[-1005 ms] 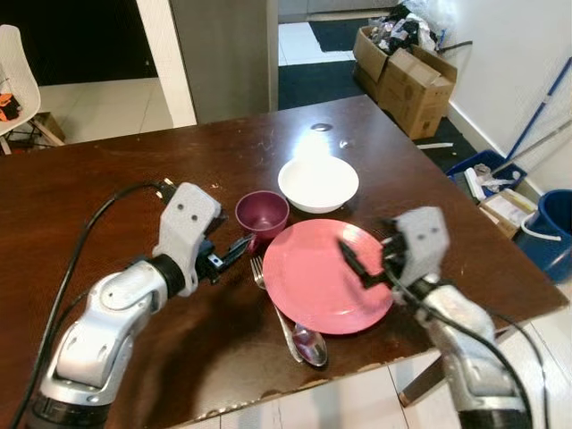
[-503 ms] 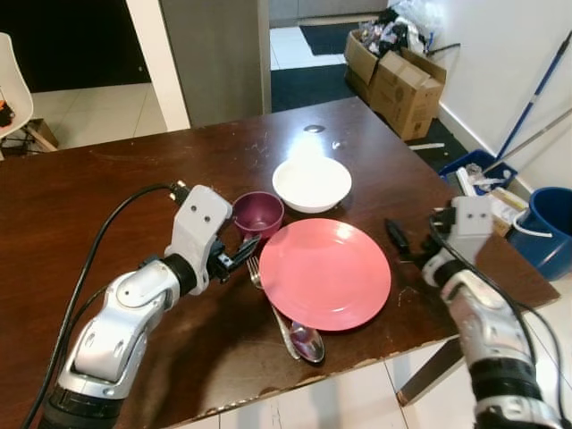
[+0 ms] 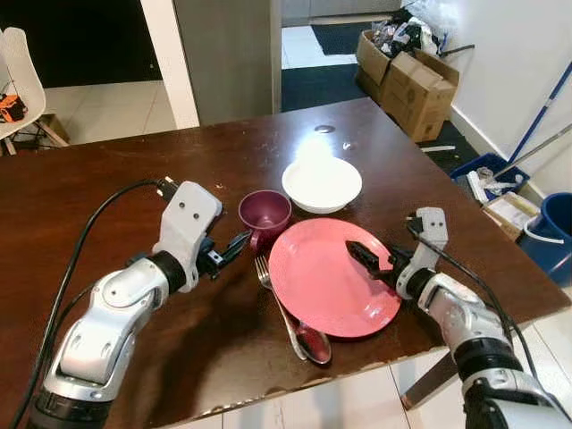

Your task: Setting the table

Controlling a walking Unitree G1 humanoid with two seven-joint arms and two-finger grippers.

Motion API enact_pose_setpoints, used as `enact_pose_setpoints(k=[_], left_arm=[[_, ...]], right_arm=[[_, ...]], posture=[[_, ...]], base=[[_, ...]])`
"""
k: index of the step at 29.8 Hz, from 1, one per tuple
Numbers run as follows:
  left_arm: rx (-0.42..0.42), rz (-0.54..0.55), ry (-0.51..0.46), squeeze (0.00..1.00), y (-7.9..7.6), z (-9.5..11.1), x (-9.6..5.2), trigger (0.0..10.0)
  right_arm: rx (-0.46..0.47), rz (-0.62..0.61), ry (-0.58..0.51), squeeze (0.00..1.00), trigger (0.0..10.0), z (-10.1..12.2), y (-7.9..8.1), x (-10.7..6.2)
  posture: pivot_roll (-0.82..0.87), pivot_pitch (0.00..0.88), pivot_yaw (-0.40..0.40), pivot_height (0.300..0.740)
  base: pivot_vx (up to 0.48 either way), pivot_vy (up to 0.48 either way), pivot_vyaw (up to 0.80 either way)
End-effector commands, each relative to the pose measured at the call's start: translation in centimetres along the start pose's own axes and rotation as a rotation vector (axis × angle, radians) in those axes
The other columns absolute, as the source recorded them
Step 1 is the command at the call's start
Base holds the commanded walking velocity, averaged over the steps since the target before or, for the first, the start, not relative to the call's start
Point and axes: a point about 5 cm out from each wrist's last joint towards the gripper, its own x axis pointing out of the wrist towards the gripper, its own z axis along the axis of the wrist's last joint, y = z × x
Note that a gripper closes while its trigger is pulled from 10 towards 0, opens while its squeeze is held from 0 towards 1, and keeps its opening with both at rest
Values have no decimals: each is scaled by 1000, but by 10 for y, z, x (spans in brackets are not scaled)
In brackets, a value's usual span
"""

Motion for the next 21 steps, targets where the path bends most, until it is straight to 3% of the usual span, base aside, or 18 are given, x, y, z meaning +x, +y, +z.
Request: enact_pose_setpoints(k=[1, 6, 10, 14, 17, 19, 21], left_arm=[[-2, 7, 17, 0, 1, -3, -3, 10000], [-3, 5, 14, 0, 0, -2, -3, 10000], [-2, 6, 15, 0, 0, -2, -3, 10000], [-2, 7, 17, 0, 1, -2, -5, 10000], [-31, -32, 28, 0, 5, -1, -13, 10000], [-68, -103, 56, 0, 9, -4, -25, 10000], [-53, -189, 101, 0, 8, -10, -37, 10000]], right_arm=[[26, 28, 78, 0, 10000, -16, 1, -1], [7, 216, 104, 0, 10000, -17, 25, 8], [18, 260, 100, 0, 10000, -17, 39, 18], [25, 248, 82, 0, 10000, -17, 47, 28], [17, 158, 55, 0, 10000, -16, 51, 39], [3, 85, 38, 0, 10000, -15, 52, 44], [-10, 34, 26, 0, 10000, -12, 50, 46]], posture=[[61, 83, 116, 740], [59, 83, 112, 740], [59, 82, 110, 740], [61, 82, 110, 740], [69, 81, 111, 740], [74, 79, 111, 740], [75, 80, 111, 740]], base=[[0, 0, 0], [0, 0, 0], [0, 0, 0], [0, 0, 0], [0, 0, 0], [0, 0, 0], [0, 0, 0]])
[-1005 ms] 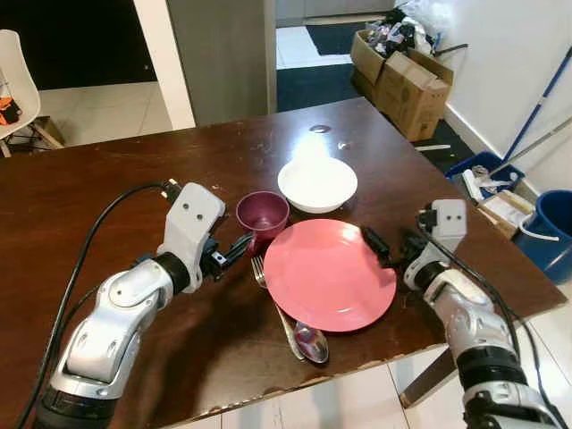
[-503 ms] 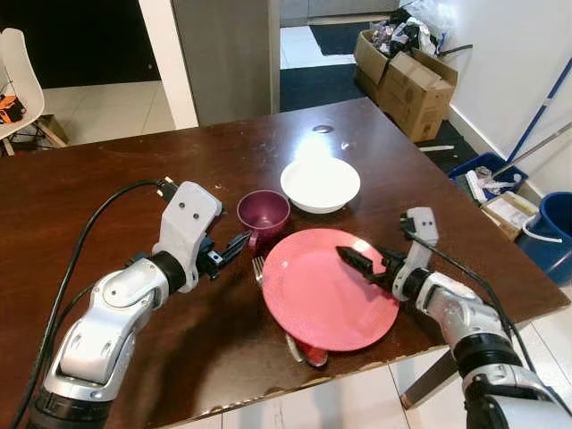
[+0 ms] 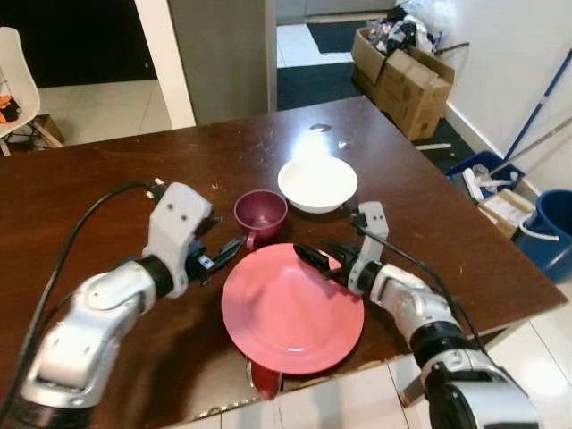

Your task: Setting the table

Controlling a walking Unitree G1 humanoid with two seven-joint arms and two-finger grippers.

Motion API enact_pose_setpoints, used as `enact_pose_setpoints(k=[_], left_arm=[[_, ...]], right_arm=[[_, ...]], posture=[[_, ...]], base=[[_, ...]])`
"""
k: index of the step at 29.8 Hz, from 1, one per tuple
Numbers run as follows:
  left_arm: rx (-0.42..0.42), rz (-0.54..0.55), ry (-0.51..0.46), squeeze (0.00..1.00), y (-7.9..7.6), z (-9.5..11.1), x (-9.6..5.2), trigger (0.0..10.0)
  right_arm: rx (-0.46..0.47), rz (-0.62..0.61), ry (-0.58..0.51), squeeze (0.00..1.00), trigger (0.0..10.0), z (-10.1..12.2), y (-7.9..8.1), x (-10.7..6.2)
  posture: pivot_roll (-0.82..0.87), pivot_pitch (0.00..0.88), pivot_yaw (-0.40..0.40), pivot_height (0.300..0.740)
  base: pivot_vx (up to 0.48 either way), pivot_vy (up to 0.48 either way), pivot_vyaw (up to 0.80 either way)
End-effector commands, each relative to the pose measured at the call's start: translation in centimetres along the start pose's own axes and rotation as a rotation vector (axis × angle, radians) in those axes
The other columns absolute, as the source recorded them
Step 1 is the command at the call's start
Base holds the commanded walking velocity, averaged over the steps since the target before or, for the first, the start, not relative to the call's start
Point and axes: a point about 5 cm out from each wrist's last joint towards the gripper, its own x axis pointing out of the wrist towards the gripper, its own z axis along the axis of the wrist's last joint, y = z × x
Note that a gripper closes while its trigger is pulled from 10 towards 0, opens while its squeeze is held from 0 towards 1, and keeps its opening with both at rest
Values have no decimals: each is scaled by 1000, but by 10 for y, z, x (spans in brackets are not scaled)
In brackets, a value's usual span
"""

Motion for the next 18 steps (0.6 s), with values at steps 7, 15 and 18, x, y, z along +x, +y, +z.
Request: enact_pose_setpoints(k=[7, 15, 18], left_arm=[[-84, -110, 119, 0, -19, -38, -12, 10000], [-106, -163, 123, 0, -37, -48, 15, 10000], [-63, -233, 144, 0, -45, -52, 21, 10000]], right_arm=[[69, -71, -115, 0, 10000, 15, 1, 6], [113, -10, -241, 0, 10000, 34, 11, 9], [108, 6, -277, 0, 10000, 40, 16, 10]], posture=[[74, 81, 106, 740], [43, 79, 103, 740], [41, 78, 105, 740]], base=[[0, 0, 0], [0, 0, 0], [0, 0, 0]])
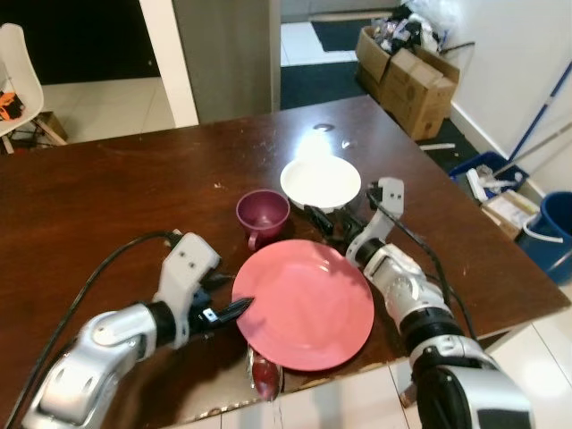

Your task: Setting the table

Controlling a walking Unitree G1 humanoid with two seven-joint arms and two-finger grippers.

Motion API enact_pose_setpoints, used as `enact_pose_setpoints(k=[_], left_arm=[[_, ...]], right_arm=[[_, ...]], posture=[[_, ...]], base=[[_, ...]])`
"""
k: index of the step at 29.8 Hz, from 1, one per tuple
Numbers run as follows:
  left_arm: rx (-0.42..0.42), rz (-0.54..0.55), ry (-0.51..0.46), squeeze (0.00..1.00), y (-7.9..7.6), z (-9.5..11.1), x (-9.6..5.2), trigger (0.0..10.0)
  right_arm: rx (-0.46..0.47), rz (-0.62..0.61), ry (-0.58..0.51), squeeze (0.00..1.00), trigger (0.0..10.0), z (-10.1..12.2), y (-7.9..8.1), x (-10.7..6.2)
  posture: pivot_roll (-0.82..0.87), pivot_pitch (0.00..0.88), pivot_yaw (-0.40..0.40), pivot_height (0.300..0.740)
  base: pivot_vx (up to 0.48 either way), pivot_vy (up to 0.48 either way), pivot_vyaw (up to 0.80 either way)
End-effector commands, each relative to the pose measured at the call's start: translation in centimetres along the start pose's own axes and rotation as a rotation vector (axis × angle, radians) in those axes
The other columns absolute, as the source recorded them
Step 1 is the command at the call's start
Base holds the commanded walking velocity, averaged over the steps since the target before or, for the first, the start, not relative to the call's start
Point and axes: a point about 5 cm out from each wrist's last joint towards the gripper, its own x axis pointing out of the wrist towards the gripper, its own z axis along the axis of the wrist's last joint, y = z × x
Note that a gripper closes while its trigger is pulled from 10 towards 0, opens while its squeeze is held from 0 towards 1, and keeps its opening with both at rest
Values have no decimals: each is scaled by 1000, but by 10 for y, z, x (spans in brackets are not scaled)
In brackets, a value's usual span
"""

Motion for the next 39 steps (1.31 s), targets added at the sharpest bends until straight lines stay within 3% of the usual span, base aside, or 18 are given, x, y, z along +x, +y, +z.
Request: enact_pose_setpoints(k=[1, 7, 16, 23, 26, 29, 32, 35, 37, 38, 39], left_arm=[[30, -29, 50, 0, -1, -9, 2, 10000], [92, -71, 129, 0, -4, -24, 4, 10000], [157, -31, 235, 0, 1, -45, 6, 10000], [181, -35, 243, 0, 0, -50, 9, 10000], [185, -36, 242, 0, 0, -50, 10, 10000], [191, -36, 238, 0, 1, -51, 11, 10000], [196, -35, 236, 0, 2, -51, 12, 10000], [197, -35, 235, 0, 3, -52, 12, 10000], [196, -36, 234, 0, 3, -52, 12, 10000], [196, -37, 234, 0, 3, -52, 12, 10000], [197, -38, 233, 0, 3, -52, 12, 10000]], right_arm=[[-18, 21, -39, 0, 10000, 7, 6, 4], [-71, 38, -91, 0, 10000, 24, 5, -3], [-128, 20, -99, 0, 10000, 27, -5, -42], [-2, 111, -84, 0, 10000, 13, 17, -76], [14, 116, -88, 0, 10000, 14, 20, -78], [45, 153, -160, 0, 10000, 31, 30, -82], [-27, 69, -215, 0, 10000, 48, 27, -87], [-172, -122, -227, 0, 10000, 60, 6, -94], [-198, -177, -229, 0, 10000, 62, -3, -99], [-179, -190, -228, 627, 10000, 61, -6, -102], [-159, -198, -225, 1000, 10000, 61, -8, -104]], posture=[[41, 78, 105, 740], [30, 76, 104, 740], [8, 81, 100, 740], [-9, 77, 105, 740], [-10, 75, 106, 740], [-12, 67, 104, 740], [-13, 63, 102, 740], [-19, 61, 103, 740], [-19, 61, 103, 740], [-19, 61, 103, 740], [-19, 61, 103, 740]], base=[[0, 0, 0], [0, 0, 0], [0, 0, 0], [0, 0, 0], [0, 0, 0], [0, 0, 0], [0, 0, 0], [0, 0, 0], [0, 0, 0], [0, 0, 0], [0, 0, 0]])
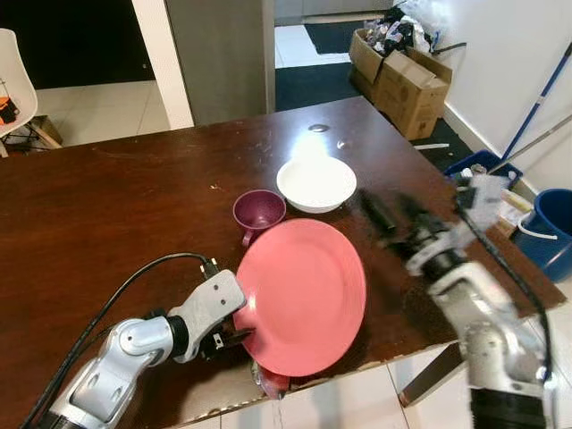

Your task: Setting the table

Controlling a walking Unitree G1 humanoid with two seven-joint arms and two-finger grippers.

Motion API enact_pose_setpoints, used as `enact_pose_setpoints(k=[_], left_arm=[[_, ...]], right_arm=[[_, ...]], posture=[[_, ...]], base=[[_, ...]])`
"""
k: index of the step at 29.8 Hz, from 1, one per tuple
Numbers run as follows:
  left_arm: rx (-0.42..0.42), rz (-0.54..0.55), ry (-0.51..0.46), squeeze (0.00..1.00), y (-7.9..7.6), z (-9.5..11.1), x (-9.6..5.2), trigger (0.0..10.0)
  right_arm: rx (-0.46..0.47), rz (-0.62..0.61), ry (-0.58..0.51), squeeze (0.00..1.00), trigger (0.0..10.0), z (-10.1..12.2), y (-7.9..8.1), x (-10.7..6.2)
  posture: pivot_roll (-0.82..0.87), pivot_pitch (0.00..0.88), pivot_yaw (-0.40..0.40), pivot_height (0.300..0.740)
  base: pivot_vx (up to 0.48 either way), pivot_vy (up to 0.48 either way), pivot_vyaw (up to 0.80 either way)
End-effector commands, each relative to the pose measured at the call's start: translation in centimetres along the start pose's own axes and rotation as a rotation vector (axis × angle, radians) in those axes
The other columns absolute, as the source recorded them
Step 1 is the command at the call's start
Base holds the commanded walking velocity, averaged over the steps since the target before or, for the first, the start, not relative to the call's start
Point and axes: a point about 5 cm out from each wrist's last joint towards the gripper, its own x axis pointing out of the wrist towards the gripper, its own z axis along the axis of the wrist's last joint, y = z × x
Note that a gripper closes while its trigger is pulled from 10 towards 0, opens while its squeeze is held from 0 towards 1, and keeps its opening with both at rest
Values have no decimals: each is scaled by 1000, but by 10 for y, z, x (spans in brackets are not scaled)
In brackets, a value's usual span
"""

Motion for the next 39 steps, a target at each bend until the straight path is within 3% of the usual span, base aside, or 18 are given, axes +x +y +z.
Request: enact_pose_setpoints(k=[1, 6, 8, 9, 13, 14, 18, 22, 26, 28, 32, 39], left_arm=[[-31, -33, 71, 0, -8, -16, 2, 10000], [-28, -35, 70, 0, -8, -16, 1, 10000], [-27, -36, 71, 0, -8, -16, 1, 10000], [-27, -37, 72, 0, -8, -17, 1, 10000], [-27, -38, 72, 0, -8, -17, 1, 10000], [-27, -39, 71, 0, -8, -17, 1, 10000], [-27, -40, 73, 0, -7, -17, 1, 10000], [-31, -30, 72, 0, -6, -17, 1, 10000], [-33, -29, 70, 0, -7, -17, 1, 10000], [-37, -28, 67, 0, -7, -17, 1, 10000], [-38, -24, 63, 0, -6, -16, 0, 10000], [-41, -17, 61, 0, -6, -16, -1, 10000]], right_arm=[[66, -9, 42, 1000, 10000, -10, -3, -7], [250, 86, 79, 1000, 10000, -17, 15, -18], [322, 151, 81, 1000, 10000, -21, 27, -24], [410, 236, 63, 1000, 10000, -20, 41, -29], [440, 292, 46, 1000, 10000, -19, 52, -32], [442, 293, 46, 0, 10000, -19, 53, -32], [455, 267, 119, 0, 10000, -36, 55, -31], [408, 222, 250, 0, 10000, -68, 53, -38], [449, 230, 257, 0, 10000, -70, 55, -38], [550, 287, 245, 0, 10000, -72, 61, -36], [635, 342, 228, 0, 10000, -72, 66, -34], [607, 346, 306, 0, 10000, -86, 67, -35]], posture=[[-22, 62, 106, 740], [-24, 67, 106, 740], [-24, 69, 106, 740], [-24, 71, 107, 740], [-22, 72, 110, 740], [-22, 72, 110, 740], [-16, 70, 108, 740], [-12, 69, 99, 740], [-16, 69, 97, 740], [-6, 66, 97, 740], [-5, 65, 93, 740], [0, 68, 90, 740]], base=[[0, 0, 0], [0, 0, 0], [0, 0, 0], [0, 0, 0], [0, 0, 0], [0, 0, 0], [0, 0, 0], [0, 0, 0], [0, 0, 0], [0, 0, 0], [0, 0, 0], [0, 0, 0]])
